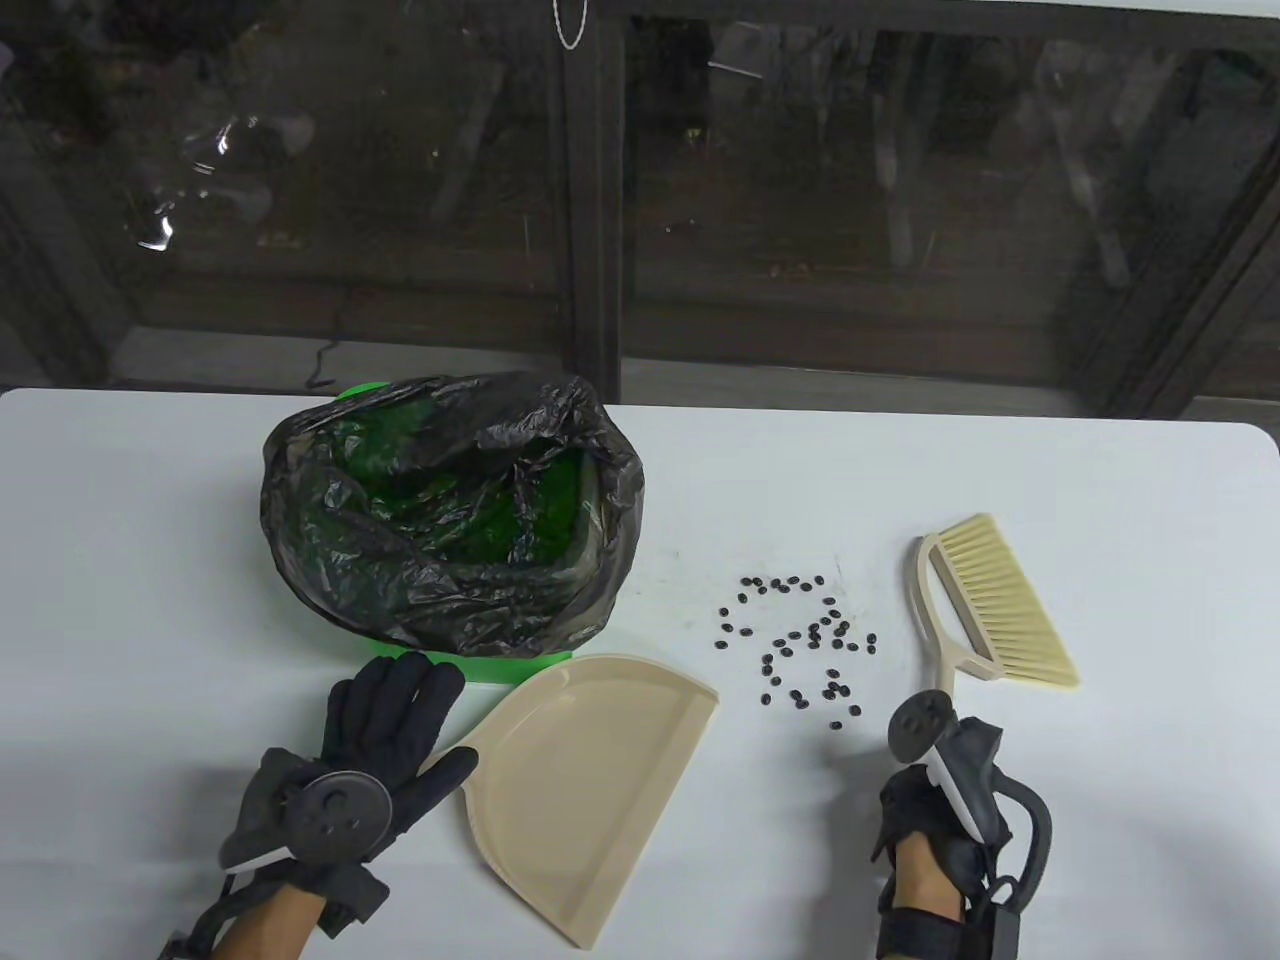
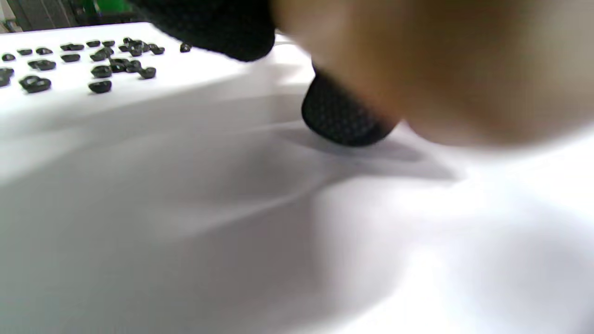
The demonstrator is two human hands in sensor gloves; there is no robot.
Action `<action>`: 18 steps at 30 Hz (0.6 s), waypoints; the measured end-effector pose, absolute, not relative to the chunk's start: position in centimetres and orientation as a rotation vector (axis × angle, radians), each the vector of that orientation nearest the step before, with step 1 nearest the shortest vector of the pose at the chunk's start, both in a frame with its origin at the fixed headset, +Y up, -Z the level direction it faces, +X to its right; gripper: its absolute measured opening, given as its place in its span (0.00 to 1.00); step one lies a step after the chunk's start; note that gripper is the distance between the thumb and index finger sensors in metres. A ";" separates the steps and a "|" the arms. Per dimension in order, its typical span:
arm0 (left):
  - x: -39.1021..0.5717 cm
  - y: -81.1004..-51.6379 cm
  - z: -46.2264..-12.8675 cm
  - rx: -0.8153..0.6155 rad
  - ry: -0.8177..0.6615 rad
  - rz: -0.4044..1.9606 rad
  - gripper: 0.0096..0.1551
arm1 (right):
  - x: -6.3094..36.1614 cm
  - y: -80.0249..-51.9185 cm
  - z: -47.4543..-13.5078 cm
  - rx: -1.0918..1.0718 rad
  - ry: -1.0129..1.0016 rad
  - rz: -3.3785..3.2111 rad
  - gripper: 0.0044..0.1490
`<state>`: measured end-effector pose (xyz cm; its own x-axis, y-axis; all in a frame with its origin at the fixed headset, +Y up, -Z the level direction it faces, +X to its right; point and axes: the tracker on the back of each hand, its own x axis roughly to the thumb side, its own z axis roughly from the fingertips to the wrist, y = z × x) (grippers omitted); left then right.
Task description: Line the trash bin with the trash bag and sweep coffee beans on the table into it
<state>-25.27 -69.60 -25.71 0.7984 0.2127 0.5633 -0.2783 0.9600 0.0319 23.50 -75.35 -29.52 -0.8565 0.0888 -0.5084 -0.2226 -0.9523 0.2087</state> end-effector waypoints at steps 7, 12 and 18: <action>-25.4 -69.6 -25.7 0.115 -0.580 0.266 0.42 | 23.7 -73.9 -29.1 -0.741 0.083 2.783 0.46; -25.4 -69.6 -25.7 0.121 -0.581 0.268 0.42 | 23.7 -72.6 -28.8 -0.694 -0.115 2.730 0.47; -25.6 -69.5 -25.7 0.127 -0.576 0.270 0.42 | 22.7 -70.9 -28.5 -0.539 -0.303 2.633 0.48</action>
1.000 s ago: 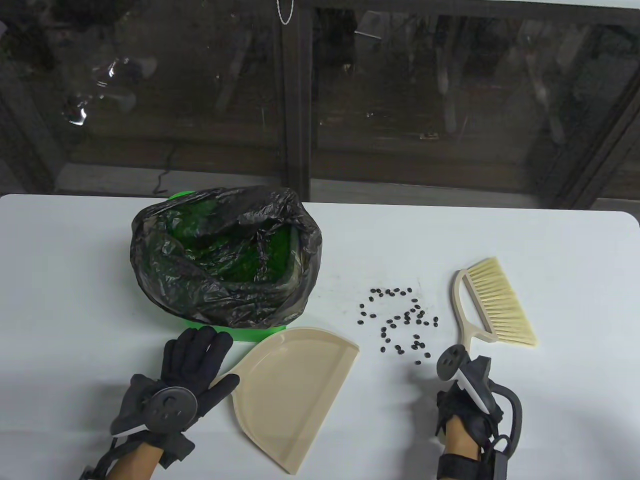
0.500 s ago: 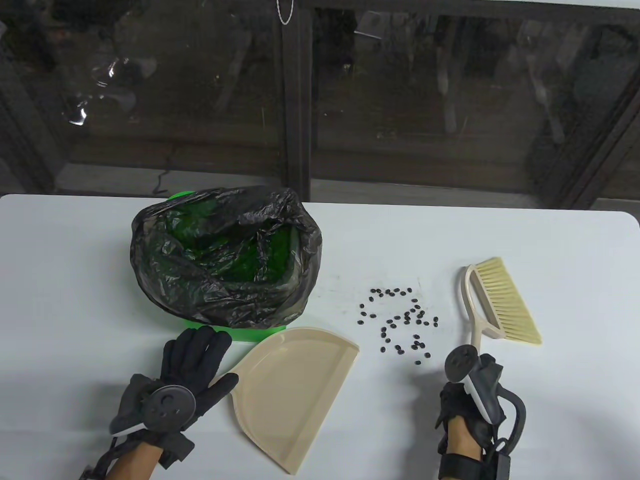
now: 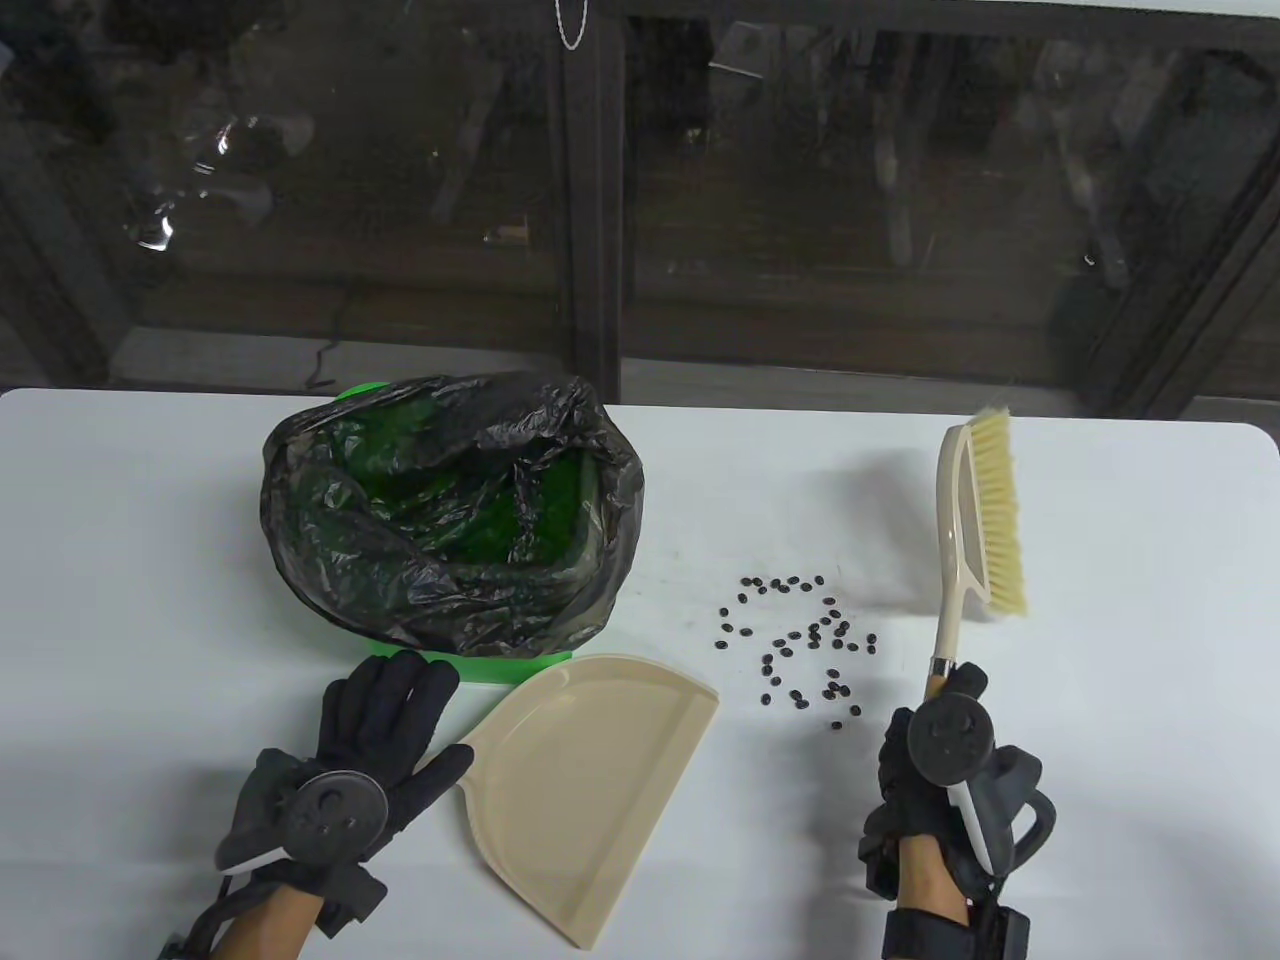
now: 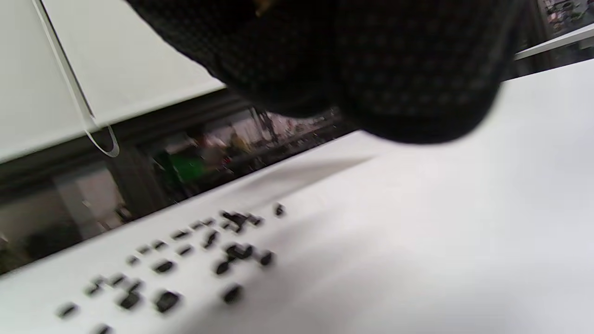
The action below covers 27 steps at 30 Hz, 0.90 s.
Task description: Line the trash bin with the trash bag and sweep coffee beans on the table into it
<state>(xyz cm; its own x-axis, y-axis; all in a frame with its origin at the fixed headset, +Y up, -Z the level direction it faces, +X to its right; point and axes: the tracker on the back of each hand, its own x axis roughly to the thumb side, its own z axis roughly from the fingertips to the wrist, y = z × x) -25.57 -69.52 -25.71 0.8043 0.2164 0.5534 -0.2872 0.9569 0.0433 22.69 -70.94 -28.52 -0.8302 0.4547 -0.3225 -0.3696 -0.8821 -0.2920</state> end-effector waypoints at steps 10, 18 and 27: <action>-25.7 -69.5 -25.7 0.126 -0.572 0.252 0.42 | 20.8 -70.7 -28.5 -0.115 -0.201 1.804 0.46; -25.9 -69.4 -25.6 0.126 -0.560 0.252 0.41 | 19.7 -73.2 -29.2 -0.006 0.124 1.327 0.47; -25.9 -69.4 -25.7 0.121 -0.559 0.251 0.41 | 18.8 -74.4 -29.6 0.007 0.317 1.345 0.47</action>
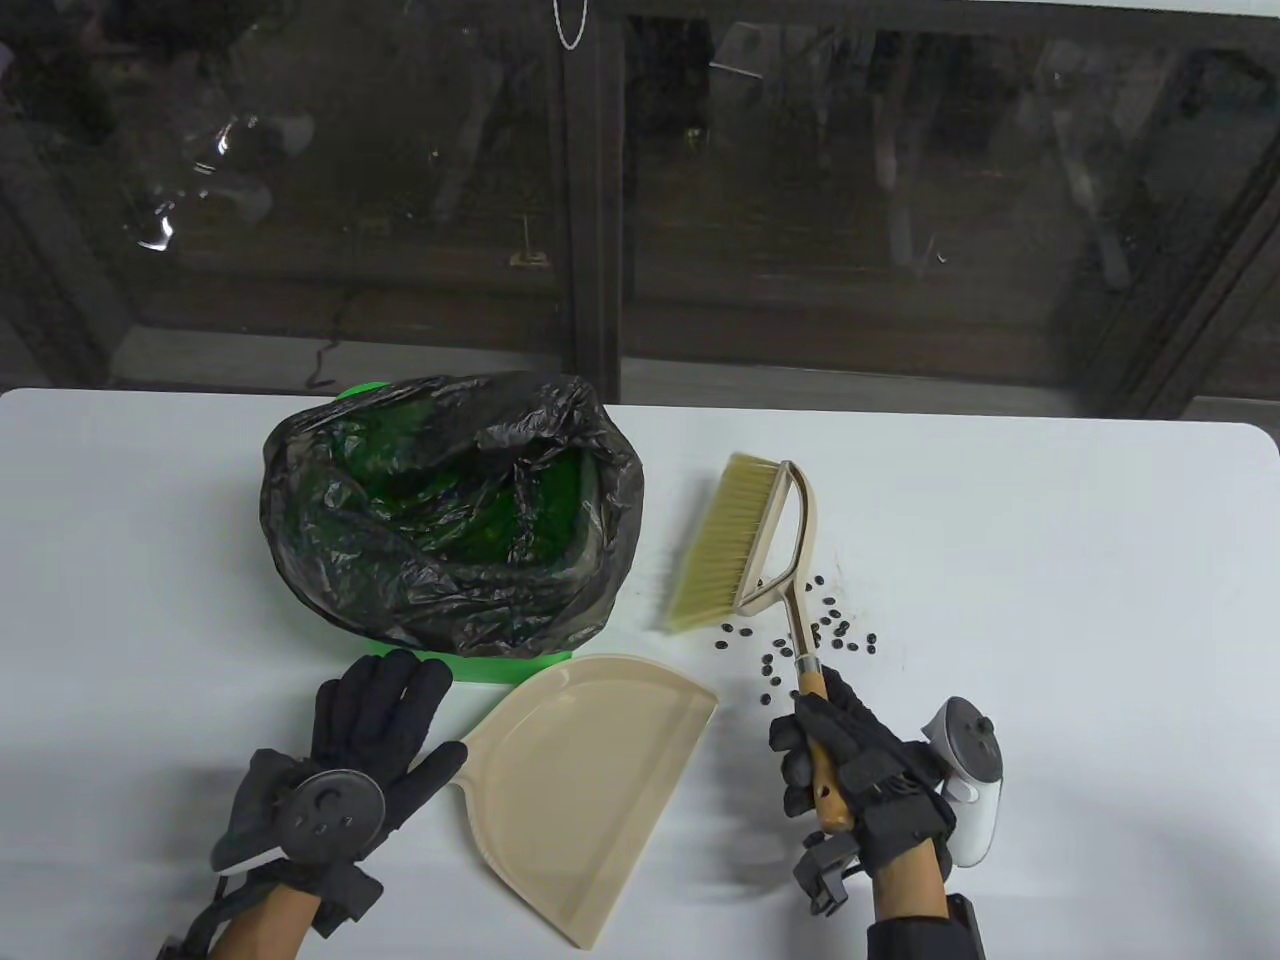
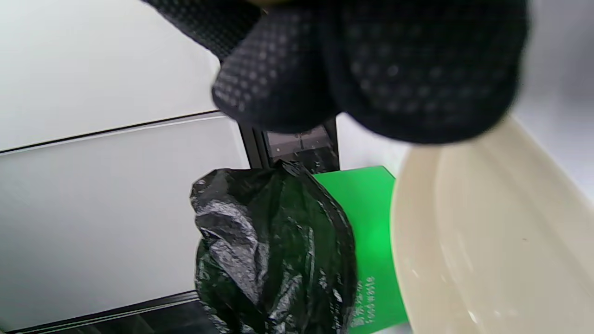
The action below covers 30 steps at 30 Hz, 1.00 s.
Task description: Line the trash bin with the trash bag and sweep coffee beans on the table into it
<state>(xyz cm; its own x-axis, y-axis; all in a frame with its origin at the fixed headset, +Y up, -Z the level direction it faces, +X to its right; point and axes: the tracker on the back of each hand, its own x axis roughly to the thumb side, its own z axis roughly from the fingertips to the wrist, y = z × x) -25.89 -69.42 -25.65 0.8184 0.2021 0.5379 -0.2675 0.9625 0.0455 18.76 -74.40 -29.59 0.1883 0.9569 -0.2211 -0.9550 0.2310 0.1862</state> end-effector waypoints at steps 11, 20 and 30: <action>-26.1 -69.3 -25.7 0.128 -0.547 0.259 0.41 | 20.2 -73.2 -29.6 -0.013 0.396 1.663 0.47; -26.2 -69.4 -25.7 0.123 -0.545 0.253 0.41 | 22.4 -72.2 -29.2 -0.116 0.315 1.822 0.46; -26.4 -69.4 -25.8 0.120 -0.529 0.260 0.41 | 23.7 -71.4 -29.0 -0.155 0.185 1.892 0.46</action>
